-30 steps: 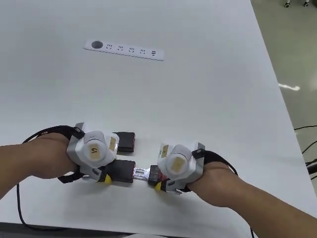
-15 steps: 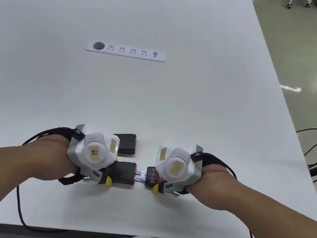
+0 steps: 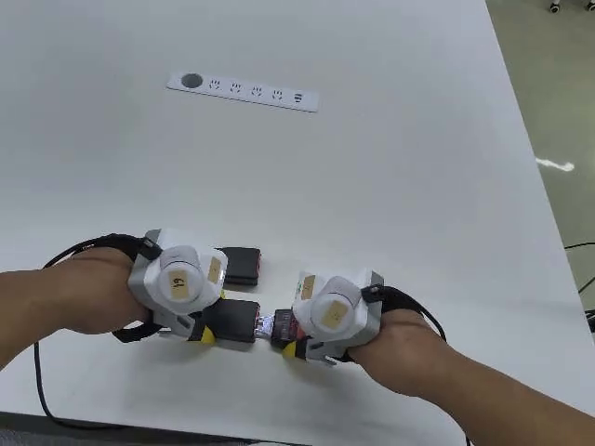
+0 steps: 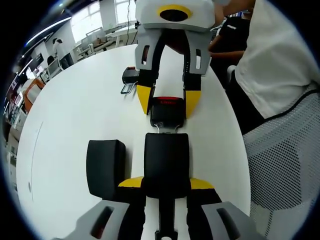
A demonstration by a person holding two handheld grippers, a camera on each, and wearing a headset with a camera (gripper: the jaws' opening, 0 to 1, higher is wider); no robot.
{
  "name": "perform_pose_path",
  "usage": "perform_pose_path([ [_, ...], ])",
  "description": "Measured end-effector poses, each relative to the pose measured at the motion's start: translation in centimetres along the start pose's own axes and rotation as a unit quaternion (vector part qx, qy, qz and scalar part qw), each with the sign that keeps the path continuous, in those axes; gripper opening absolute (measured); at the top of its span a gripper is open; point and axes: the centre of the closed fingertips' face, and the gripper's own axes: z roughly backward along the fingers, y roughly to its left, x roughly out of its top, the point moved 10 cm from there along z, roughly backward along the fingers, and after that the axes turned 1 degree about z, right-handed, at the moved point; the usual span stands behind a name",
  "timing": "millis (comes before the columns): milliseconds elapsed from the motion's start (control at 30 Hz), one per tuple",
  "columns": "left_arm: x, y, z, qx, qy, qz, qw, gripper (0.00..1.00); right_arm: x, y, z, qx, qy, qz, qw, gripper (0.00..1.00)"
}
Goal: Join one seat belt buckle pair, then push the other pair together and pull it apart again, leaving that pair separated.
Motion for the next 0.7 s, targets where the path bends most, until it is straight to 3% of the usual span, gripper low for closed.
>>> perform_pose_path([
  [300, 0.1, 0.0, -0.1, -0.001, 0.000, -0.002, 1.0000, 0.31, 0.9, 0.1, -0.8, -0.002, -0.005, 0.001, 1.0000, 0.31],
  [367, 0.1, 0.0, -0.1, 0.000, -0.002, -0.005, 1.0000, 0.31, 0.9, 0.1, -0.6, -0.010, -0.001, -0.012, 0.9999, 0.30],
  [400, 0.0, 0.0, 0.0, 0.001, -0.002, -0.002, 1.0000, 0.31, 0.9, -0.1, -0.6, -0.001, -0.005, 0.012, 0.9999, 0.30],
  [700, -0.1, 0.0, 0.1, 0.001, -0.004, 0.001, 1.0000, 0.31, 1.0, 0.3, -0.1, -0.003, -0.005, 0.005, 1.0000, 0.31],
])
